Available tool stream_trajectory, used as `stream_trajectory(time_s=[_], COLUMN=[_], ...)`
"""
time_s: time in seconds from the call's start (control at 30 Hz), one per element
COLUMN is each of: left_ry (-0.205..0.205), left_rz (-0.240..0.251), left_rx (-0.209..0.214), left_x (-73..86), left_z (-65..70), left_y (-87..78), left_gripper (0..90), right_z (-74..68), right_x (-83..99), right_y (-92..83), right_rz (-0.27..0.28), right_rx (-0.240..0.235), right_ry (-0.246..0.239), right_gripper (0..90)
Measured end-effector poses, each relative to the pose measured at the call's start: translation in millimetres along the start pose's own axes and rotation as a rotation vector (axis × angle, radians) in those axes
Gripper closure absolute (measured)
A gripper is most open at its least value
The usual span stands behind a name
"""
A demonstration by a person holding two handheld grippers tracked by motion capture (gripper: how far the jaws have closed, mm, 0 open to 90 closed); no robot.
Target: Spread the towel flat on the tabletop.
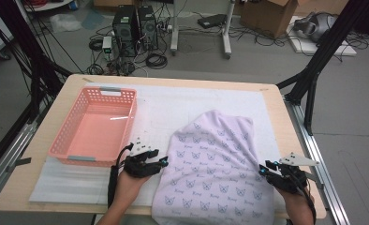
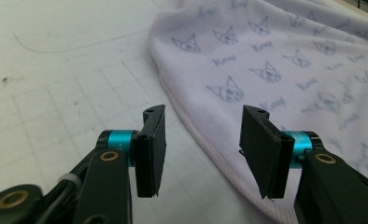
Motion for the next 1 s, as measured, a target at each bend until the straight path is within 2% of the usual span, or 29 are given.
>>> stream_trajectory(time_s=[0.1, 0.17, 0.23, 0.27, 0.3, 0.37, 0.4, 0.43, 0.53, 0.63, 0.73, 0.83, 0.93, 1.0], left_ry=[-0.025, -0.042, -0.044, -0.039, -0.012, 0.087, 0.114, 0.094, 0.125, 0.106, 0.088, 0.097, 0.088, 0.068], left_rz=[-0.021, -0.075, -0.043, -0.053, -0.081, -0.097, -0.104, -0.115, -0.130, -0.117, -0.103, -0.101, -0.083, -0.063], left_rx=[-0.009, -0.015, 0.003, 0.016, 0.027, -0.029, -0.037, -0.033, -0.051, -0.060, -0.070, -0.092, -0.065, -0.030], left_x=[-3.2, -4.8, -7.2, -7.8, -7.8, -8.7, -9.2, -9.5, -6.8, 2.6, 10.9, 17.3, 18.5, 17.9], left_z=[-3.6, -3.8, -1.4, 1.4, 5.2, 13.8, 14.6, 14.8, 16.7, 11.9, 6.6, 6.2, 7.3, 8.9], left_y=[17.6, 24.8, 26.7, 29.0, 32.3, 34.1, 33.2, 32.2, 24.0, 6.4, -10.6, -24.8, -34.6, -34.9], left_gripper=[50.5, 50.6, 50.3, 51.8, 54.3, 63.5, 74.3, 86.2, 86.9, 87.0, 87.0, 86.9, 86.5, 85.4], right_z=[1.9, 5.2, 8.4, 10.2, 11.5, 12.5, 12.4, 11.7, 9.2, 7.2, 0.9, -11.3, -18.1, -14.9], right_x=[-2.5, -3.8, -5.1, -5.7, -6.1, -6.0, -5.5, -4.9, -3.0, -3.1, -4.8, -7.5, -8.5, -6.8], right_y=[7.7, 14.1, 20.1, 23.3, 26.4, 32.2, 35.0, 37.1, 40.1, 39.6, 41.2, 44.9, 44.9, 39.6], right_rz=[-0.003, -0.007, -0.014, -0.016, -0.021, -0.031, -0.037, -0.047, -0.056, -0.060, -0.066, -0.073, -0.089, -0.108], right_rx=[0.001, 0.007, 0.017, 0.016, 0.016, 0.013, 0.010, 0.007, -0.009, -0.043, -0.089, -0.132, -0.147, -0.124], right_ry=[0.016, 0.020, 0.036, 0.046, 0.051, 0.057, 0.053, 0.051, 0.044, 0.031, 0.014, -0.029, -0.057, -0.049], right_gripper=[60.6, 58.8, 57.4, 56.9, 56.9, 56.9, 57.4, 59.0, 68.2, 79.6, 81.4, 81.3, 82.0, 82.7])
Point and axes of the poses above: each handheld gripper's, and its own axes: y roughly forward along the jaws, x roughly out of its underside, z roughly to its right, the point moved 1 cm from there along y, roughly forward along the jaws, and after that the axes turned 2 degrees about -x, right-handed, at the moved point
